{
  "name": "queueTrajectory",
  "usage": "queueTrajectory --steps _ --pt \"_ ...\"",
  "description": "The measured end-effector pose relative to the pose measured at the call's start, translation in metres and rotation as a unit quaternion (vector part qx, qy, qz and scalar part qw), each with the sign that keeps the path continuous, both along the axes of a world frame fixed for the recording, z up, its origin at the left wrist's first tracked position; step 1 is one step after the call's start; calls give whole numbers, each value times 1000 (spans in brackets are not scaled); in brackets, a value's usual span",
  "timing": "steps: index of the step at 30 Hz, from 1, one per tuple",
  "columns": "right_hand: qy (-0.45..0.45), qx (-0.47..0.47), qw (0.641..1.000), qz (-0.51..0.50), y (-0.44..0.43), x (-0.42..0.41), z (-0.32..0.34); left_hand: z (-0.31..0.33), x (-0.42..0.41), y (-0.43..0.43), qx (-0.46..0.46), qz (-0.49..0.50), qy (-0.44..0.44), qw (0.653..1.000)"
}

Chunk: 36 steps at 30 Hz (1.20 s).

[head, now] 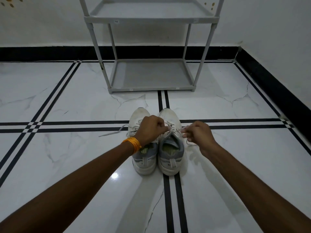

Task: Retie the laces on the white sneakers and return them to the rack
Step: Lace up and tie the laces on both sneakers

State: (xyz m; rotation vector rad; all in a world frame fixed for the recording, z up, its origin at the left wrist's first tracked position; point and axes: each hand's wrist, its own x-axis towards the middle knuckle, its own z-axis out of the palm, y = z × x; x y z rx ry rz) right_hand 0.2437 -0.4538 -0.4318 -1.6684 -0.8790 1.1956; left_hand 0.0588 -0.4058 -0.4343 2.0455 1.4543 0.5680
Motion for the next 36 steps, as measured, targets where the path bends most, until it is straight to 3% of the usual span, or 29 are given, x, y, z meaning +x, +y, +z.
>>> queueTrajectory --steps 3,10,25,27,29,31,33,35,36 --pt "158 -38 983 -90 -2 4 -8 -2 3 0 -6 11 28 1000" --pt "374 -72 901 -207 -1 -2 -16 -5 9 1 9 -5 84 996" --pt "225 -37 942 -246 1 -12 -31 -4 6 1 -16 -34 162 986" --pt "170 -35 965 -199 0 -9 -31 -6 4 -3 7 -32 164 986" --pt "54 -45 993 -99 -4 0 -26 -8 1 -9 32 -30 165 985" --pt "-51 -90 995 15 -6 12 -15 -9 -1 -13 49 -37 161 985" --pt "-231 -113 961 104 -7 22 -6 -8 -3 -12 63 -51 156 984" --pt "-427 -55 893 134 -7 20 -1 -6 -2 -11 79 -54 154 983" --pt "-464 -7 875 140 -8 13 2 -5 -1 -12 88 -61 162 981"
